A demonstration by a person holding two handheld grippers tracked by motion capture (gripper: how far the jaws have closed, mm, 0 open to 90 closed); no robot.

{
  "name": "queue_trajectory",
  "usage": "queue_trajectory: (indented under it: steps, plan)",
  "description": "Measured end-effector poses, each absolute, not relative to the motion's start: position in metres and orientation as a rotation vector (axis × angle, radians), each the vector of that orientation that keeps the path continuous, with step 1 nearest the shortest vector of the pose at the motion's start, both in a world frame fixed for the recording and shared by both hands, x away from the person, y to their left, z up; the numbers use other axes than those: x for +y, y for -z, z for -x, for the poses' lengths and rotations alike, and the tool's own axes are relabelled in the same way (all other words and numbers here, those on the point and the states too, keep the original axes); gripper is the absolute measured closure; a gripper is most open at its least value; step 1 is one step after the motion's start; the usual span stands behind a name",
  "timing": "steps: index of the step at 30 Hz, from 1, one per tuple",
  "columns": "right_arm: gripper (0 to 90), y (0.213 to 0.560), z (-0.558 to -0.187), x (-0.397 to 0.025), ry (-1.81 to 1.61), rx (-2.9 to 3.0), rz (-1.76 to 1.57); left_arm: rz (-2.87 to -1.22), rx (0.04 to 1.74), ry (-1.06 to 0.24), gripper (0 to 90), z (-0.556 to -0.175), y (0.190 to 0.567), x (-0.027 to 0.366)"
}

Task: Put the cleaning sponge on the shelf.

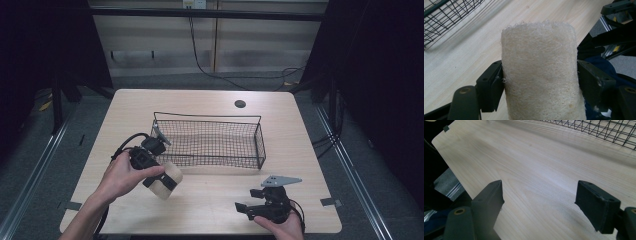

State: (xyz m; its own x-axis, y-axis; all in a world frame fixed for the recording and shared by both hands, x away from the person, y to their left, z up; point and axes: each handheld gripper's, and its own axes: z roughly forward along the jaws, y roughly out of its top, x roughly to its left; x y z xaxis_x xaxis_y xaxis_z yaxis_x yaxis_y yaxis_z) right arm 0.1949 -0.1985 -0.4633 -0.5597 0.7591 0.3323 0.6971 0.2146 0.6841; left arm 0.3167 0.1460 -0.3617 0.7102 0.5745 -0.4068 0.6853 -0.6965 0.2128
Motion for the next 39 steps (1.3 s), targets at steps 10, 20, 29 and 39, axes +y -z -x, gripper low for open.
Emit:
queue_trajectory:
  steps: [10,20,29,39]
  plan:
    - [22.0,0.463,-0.195,-0.199,-1.280,2.390,-1.436,-2.536,0.973,0.457,26.9,-0.324,0.341,0.154]
    - [21.9,0.463,-0.195,-0.198,-1.279,2.395,-1.433,-2.549,0.974,0.442,27.0,-0.331,0.324,0.150]
    - [21.8,0.464,-0.194,-0.197,-1.279,2.401,-1.434,-2.563,0.921,0.440,27.0,-0.337,0.301,0.148]
    - [21.2,0.464,-0.195,-0.197,-1.270,2.406,-1.438,-2.518,0.980,0.417,27.0,-0.354,0.286,0.152]
